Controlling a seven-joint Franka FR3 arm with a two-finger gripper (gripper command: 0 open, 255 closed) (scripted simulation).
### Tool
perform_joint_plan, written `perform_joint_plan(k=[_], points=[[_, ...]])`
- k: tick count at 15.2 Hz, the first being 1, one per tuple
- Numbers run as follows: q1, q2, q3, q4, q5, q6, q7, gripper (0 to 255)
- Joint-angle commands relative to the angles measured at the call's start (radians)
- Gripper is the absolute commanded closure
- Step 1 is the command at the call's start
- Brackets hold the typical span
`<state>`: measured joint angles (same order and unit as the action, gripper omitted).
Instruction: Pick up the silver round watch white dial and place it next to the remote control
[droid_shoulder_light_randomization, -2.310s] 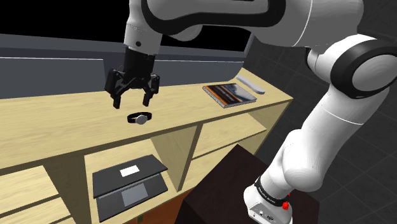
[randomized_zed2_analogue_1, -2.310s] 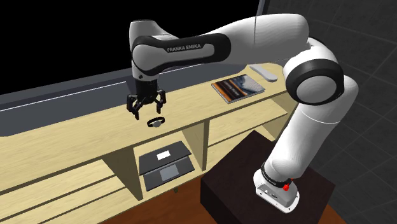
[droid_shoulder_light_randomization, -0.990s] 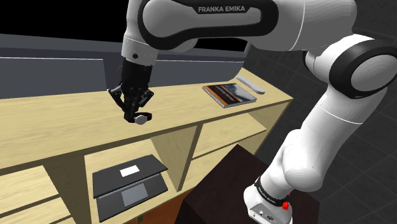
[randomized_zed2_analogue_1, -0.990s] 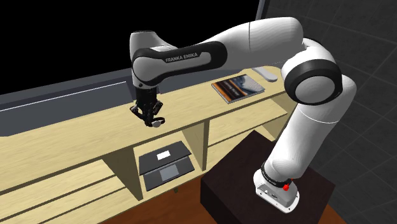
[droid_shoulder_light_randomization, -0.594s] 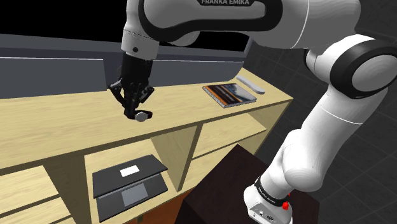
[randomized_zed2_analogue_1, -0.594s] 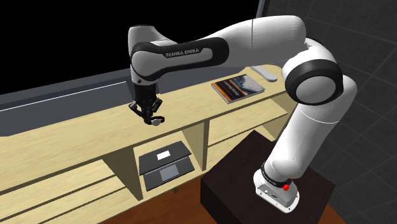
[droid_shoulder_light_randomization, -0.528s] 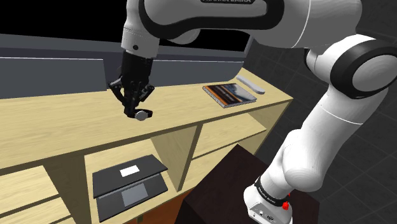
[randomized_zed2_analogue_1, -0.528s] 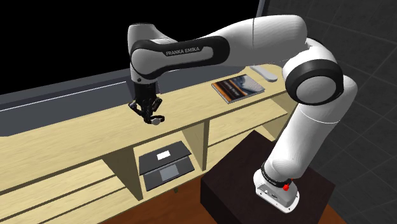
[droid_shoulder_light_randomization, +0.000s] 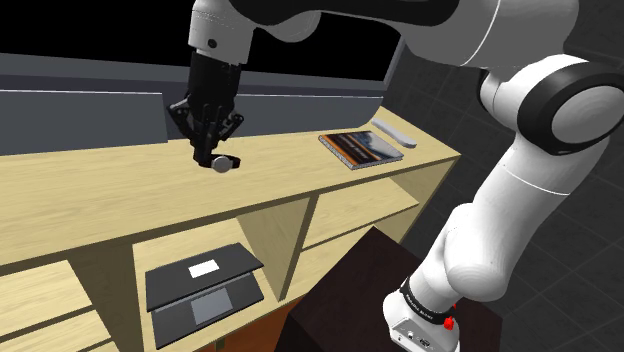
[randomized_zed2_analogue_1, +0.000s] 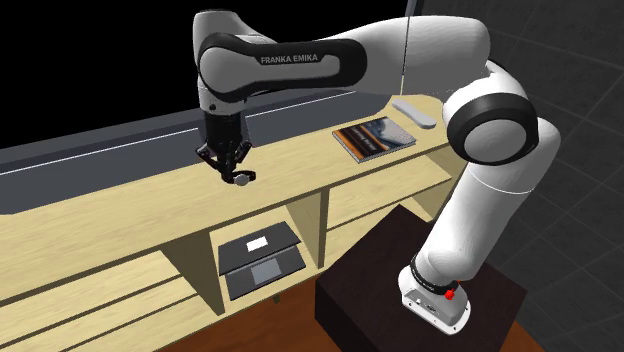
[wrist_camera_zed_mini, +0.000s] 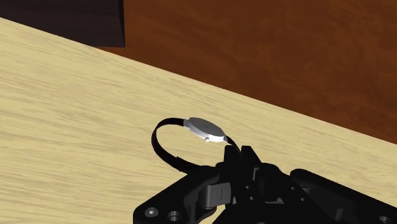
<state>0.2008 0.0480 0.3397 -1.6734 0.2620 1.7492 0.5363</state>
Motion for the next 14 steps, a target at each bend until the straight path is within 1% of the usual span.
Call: perform_joint_plan(k=[1,7,11,14], points=[[0.000,0.001,0.000,0.026,-0.001,-0.025,0.006,255],[0.000,0.015,0.000,0.122,-0.009,-0.104,0.029,255],[-0.050,-0.107,-0.045,-0.012,0.032,-0.113,-0.070,255],[-0.080,-0.187,-0.086,-0.095,0.049,-0.129,-0.143,255]])
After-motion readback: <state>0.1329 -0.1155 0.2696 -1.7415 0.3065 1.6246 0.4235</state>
